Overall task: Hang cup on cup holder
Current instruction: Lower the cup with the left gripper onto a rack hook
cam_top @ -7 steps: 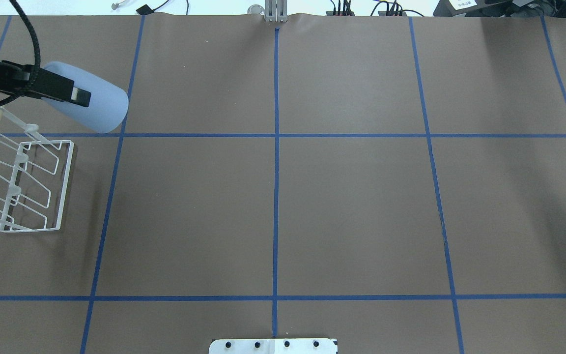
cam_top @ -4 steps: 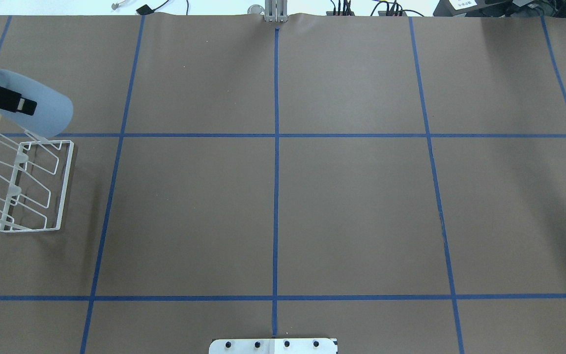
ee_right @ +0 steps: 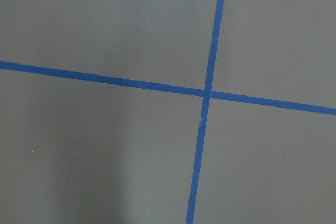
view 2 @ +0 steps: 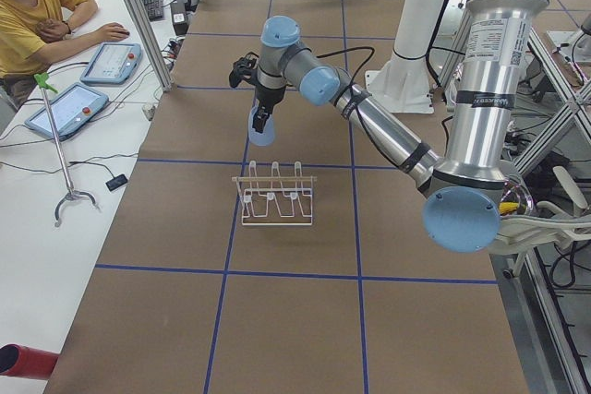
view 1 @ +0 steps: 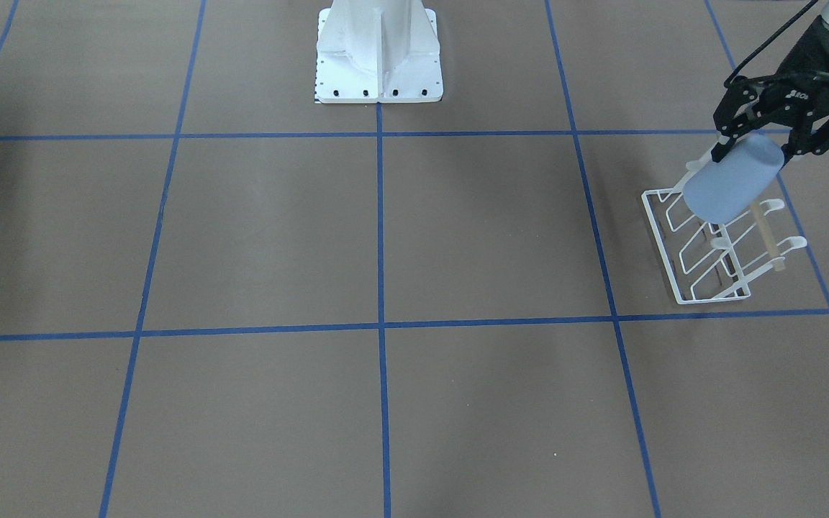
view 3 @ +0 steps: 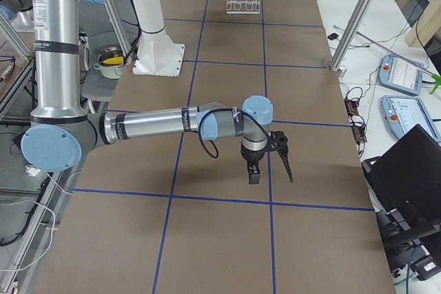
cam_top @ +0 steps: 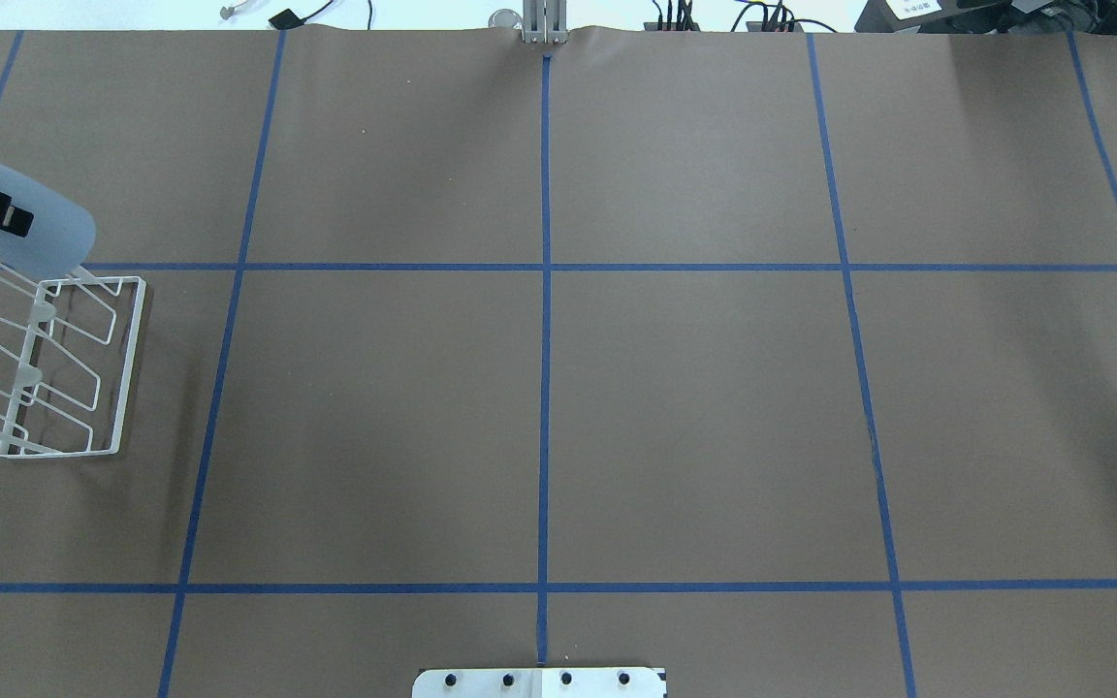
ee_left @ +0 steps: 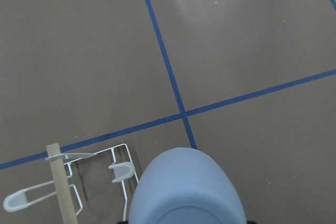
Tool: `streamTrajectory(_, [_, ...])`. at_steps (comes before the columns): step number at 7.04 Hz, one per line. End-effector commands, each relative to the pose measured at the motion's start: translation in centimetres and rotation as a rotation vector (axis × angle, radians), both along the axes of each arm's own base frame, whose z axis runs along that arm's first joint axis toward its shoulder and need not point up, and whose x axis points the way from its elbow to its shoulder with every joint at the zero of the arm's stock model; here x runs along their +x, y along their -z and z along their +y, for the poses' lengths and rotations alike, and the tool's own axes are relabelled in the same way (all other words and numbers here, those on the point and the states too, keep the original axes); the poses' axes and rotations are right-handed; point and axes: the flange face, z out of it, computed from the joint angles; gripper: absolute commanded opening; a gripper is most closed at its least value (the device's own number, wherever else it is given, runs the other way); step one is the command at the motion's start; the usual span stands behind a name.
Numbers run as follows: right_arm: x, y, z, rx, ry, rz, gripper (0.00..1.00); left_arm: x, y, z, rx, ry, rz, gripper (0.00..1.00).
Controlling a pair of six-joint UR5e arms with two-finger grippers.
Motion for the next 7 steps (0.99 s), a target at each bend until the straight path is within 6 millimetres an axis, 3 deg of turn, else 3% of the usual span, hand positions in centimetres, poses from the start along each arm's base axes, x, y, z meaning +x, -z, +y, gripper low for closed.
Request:
streamTrajectory(1, [0.1, -0.3, 0.2, 0.003, 0.0, 0.002, 1.0, 0.4, -1.5, -1.3, -0.029, 0.001, -0.014, 0.0])
streamTrajectory(7, [0.0, 0.1, 0.0, 0.004, -0.01, -0.003, 1.0, 1.7, -4.2, -5.3, -0.072, 0.034, -0.073, 0.0])
